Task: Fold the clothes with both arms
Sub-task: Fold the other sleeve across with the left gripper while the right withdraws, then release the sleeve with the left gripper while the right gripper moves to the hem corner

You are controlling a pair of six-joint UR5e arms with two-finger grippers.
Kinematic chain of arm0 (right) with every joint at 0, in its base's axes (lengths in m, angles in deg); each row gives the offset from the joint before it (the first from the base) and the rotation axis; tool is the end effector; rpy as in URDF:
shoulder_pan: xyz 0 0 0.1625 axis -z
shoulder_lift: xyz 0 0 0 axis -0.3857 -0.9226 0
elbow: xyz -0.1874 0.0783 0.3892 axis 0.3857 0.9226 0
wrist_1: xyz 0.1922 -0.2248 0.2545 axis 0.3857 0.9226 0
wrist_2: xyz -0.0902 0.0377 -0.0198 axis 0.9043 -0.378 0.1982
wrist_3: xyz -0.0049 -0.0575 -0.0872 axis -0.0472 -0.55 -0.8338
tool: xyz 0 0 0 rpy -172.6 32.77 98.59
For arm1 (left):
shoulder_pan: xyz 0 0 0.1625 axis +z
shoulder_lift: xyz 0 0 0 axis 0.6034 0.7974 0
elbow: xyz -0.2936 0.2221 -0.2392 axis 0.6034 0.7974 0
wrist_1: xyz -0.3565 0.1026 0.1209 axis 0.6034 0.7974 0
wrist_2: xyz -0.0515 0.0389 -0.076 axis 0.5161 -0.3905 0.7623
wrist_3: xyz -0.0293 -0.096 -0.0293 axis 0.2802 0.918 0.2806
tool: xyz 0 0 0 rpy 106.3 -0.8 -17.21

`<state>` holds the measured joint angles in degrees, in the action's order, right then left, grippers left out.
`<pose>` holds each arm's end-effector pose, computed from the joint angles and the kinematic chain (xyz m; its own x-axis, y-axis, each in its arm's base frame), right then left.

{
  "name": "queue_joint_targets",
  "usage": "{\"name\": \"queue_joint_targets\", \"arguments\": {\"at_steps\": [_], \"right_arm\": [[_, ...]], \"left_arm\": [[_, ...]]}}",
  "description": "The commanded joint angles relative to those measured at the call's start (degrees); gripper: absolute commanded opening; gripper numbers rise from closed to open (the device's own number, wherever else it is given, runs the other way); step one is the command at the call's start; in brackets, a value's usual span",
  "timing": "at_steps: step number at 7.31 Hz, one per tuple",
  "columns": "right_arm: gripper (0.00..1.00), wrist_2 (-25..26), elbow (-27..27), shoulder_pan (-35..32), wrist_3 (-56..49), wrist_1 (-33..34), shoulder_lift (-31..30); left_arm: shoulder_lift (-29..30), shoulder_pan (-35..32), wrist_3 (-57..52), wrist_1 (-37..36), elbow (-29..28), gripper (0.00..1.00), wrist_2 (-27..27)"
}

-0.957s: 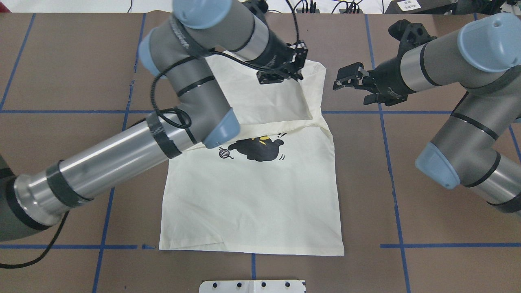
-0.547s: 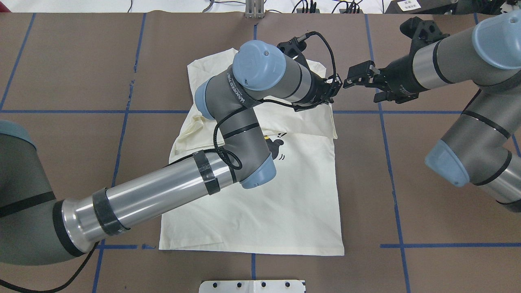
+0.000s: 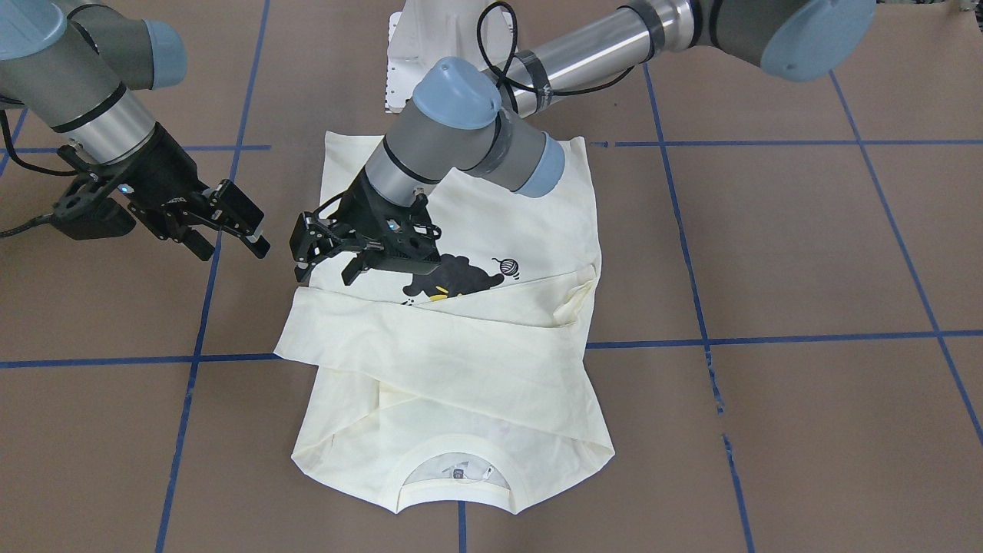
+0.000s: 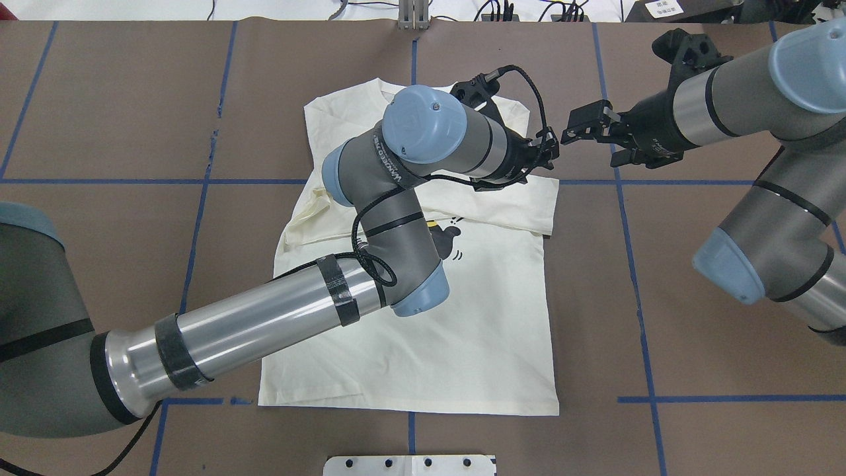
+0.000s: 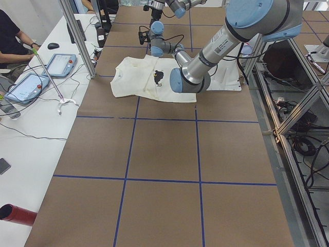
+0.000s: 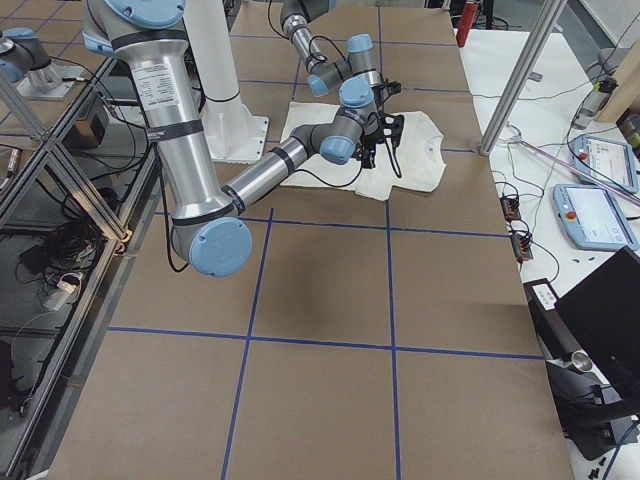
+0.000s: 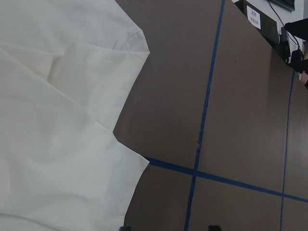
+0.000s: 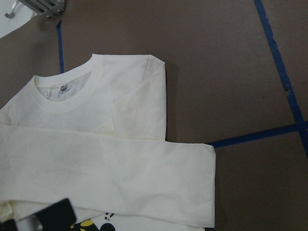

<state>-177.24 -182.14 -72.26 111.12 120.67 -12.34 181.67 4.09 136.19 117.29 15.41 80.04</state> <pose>-0.2929 -0.4714 0.3405 0.3891 0.1939 0.9006 -0.3231 0.9442 -0.0637 0.5965 -0.5131 0.0837 0.0355 -0.1816 -0.9827 0.3061 0.9381 -0.1623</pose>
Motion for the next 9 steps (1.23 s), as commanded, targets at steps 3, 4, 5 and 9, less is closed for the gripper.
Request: {"name": "queue_joint_targets", "arguments": {"at_steps": [3,4,5,9], "right_arm": [[0.98,19.99,-6.86,24.45,17.77,0.28,-7.11],[0.96,25.73,-7.31,30.97,23.4,0.46,-7.65],[0.92,33.44,-8.36,37.91,28.24,1.07,-8.7],[0.78,41.78,-12.93,48.77,37.85,15.46,-8.79]], "left_arm": [[-21.36,-4.68,-2.83,-5.89,22.21,0.67,6.49],[-22.95,-5.56,-5.19,-10.44,24.41,0.64,8.42],[-23.84,-6.44,-7.48,-13.44,25.91,0.64,8.52],[-24.64,-6.53,-7.15,-13.47,25.93,0.69,8.0]]}}
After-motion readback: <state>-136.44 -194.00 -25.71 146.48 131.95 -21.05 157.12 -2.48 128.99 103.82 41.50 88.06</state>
